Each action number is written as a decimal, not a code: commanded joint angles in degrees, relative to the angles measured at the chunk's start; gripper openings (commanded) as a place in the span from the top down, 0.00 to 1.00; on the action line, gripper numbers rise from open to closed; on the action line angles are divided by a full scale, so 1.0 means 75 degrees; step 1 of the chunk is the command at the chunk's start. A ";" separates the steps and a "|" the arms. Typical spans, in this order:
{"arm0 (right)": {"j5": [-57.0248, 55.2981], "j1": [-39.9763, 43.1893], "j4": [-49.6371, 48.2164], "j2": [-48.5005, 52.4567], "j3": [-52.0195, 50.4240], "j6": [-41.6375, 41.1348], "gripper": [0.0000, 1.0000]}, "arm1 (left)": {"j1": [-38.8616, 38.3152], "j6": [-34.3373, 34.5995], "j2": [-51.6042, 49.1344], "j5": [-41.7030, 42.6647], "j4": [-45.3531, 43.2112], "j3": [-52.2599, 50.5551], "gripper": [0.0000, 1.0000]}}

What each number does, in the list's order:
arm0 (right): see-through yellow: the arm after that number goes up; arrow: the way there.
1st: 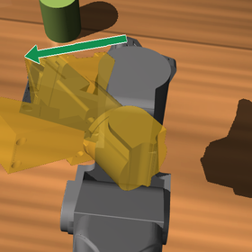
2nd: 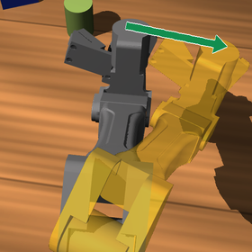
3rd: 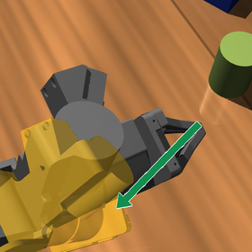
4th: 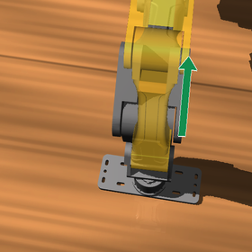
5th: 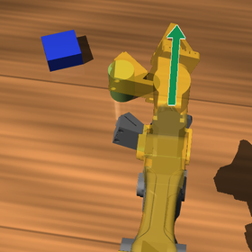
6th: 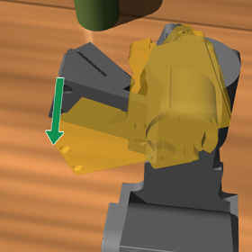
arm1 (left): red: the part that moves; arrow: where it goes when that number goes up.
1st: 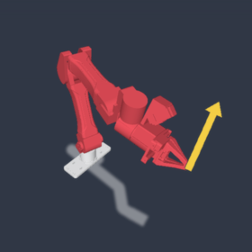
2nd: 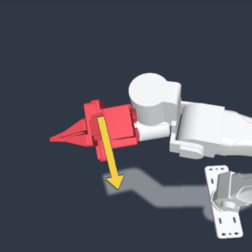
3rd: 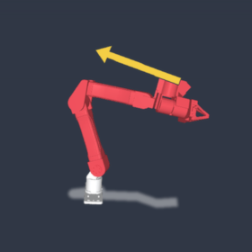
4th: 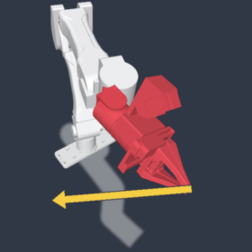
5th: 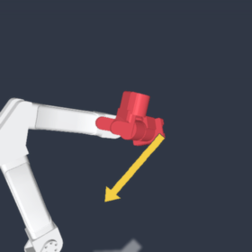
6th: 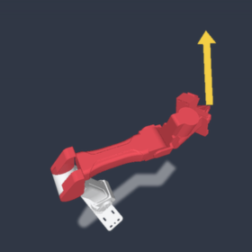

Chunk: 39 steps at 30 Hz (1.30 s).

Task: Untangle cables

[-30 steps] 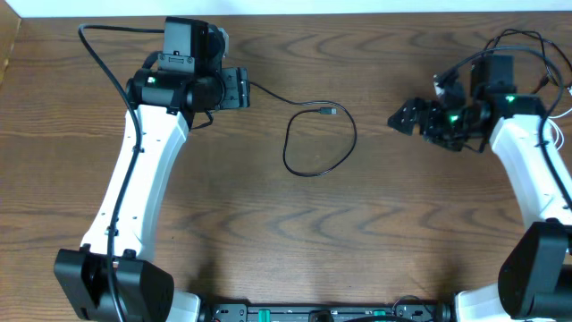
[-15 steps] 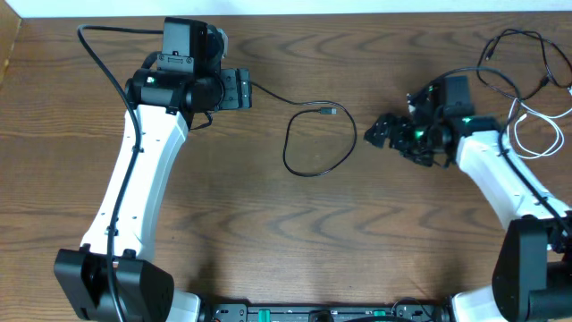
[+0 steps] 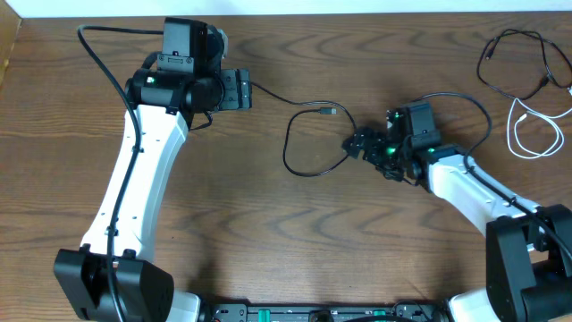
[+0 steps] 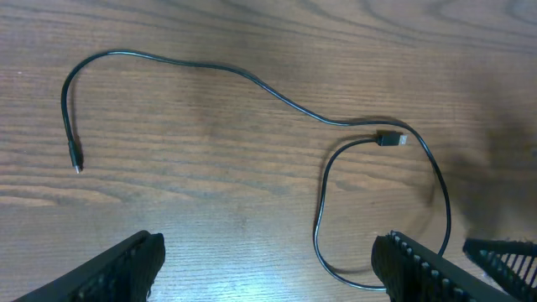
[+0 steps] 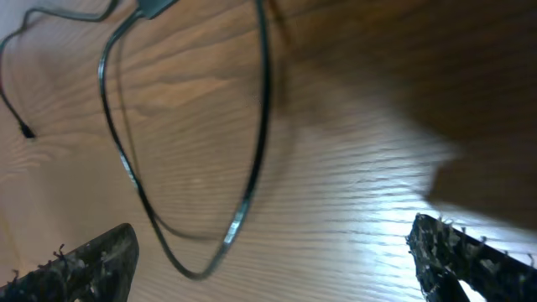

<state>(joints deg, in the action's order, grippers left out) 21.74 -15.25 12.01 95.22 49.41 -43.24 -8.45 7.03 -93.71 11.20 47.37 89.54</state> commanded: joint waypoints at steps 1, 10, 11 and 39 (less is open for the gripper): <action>-0.0233 -0.0283 -0.0265 0.0248 -0.0070 -0.0592 0.02 | 0.0020 0.0166 0.0017 -0.0093 0.0015 -0.0003 0.16; -0.0105 -0.0787 -0.1495 0.1314 -0.0070 -0.1501 0.12 | 0.0017 0.0659 0.0015 -0.0026 -0.0035 -0.0003 0.16; -0.0111 -0.0839 -0.1614 0.1413 -0.0067 -0.1559 0.14 | 0.0017 0.0659 0.0015 -0.0012 -0.0032 -0.0003 0.16; -0.0600 0.1306 0.3634 0.0449 0.7676 0.2238 0.99 | 0.0017 0.0685 0.0015 -0.0015 -0.0012 -0.0003 0.16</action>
<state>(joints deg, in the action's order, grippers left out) 19.09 -8.86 36.80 98.85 100.20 -32.77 -8.45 11.81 -93.71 11.25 47.20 89.54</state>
